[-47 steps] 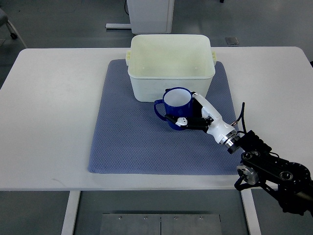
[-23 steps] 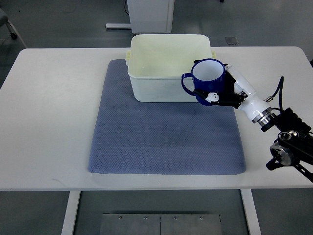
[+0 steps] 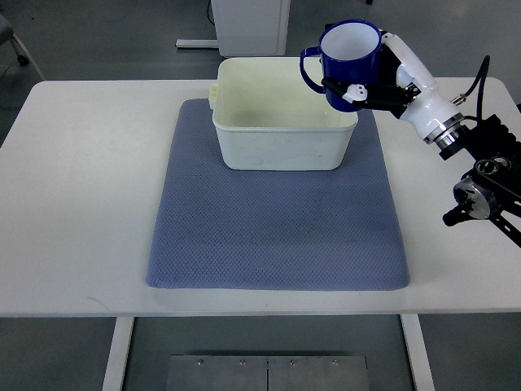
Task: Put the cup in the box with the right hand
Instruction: 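Lift the blue mug with the right hand over the white tub, then lower the mug into the tub and open the right hand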
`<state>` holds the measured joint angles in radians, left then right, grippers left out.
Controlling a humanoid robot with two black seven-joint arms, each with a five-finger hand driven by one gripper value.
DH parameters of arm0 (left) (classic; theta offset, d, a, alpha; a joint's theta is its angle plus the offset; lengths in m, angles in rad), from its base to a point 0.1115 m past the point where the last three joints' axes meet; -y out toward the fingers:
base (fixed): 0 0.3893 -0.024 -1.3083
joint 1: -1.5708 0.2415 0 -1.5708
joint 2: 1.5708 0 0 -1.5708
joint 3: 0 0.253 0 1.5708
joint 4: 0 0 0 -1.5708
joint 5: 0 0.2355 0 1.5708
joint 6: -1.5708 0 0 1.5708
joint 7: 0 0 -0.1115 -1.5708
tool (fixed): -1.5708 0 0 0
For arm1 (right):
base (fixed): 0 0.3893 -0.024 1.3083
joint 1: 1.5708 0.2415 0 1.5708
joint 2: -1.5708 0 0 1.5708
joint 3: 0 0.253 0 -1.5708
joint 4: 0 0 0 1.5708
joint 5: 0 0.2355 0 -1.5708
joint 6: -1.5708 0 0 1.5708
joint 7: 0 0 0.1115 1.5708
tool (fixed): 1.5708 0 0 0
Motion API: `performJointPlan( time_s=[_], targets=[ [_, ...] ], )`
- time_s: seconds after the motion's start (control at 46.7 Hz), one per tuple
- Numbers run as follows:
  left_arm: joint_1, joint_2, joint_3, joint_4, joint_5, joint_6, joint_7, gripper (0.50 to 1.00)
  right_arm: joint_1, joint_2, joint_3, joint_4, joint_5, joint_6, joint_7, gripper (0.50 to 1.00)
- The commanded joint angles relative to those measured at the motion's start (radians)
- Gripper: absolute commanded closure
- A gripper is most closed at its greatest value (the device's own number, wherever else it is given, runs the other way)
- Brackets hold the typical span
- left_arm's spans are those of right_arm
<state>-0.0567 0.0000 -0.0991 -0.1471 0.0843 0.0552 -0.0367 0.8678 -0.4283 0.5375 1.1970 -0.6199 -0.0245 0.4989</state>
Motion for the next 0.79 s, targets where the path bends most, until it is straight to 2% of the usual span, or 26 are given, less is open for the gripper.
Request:
performJointPlan(
  time_s=[0.0, 0.171, 0.407, 0.621, 0.771],
  targets=[
    [0.000, 0.000, 0.002, 0.000, 0.000, 0.000, 0.000, 0.500, 0.023, 0.045, -0.001, -0.054, 0.000, -0.023, -0.028, 1.000],
    [0.000, 0.000, 0.002, 0.000, 0.000, 0.000, 0.000, 0.500, 0.077, 0.140, -0.004, -0.175, -0.006, -0.040, -0.071, 1.000],
    [0.000, 0.000, 0.002, 0.000, 0.000, 0.000, 0.000, 0.500, 0.140, 0.253, -0.031, -0.373, -0.009, -0.060, -0.080, 1.000],
    [0.000, 0.000, 0.002, 0.000, 0.000, 0.000, 0.000, 0.500, 0.143, 0.316, -0.048, -0.456, -0.009, -0.081, -0.083, 1.000],
    [0.000, 0.000, -0.001, 0.000, 0.000, 0.000, 0.000, 0.500, 0.143, 0.326, -0.080, -0.470, -0.006, -0.084, -0.088, 1.000]
  ],
)
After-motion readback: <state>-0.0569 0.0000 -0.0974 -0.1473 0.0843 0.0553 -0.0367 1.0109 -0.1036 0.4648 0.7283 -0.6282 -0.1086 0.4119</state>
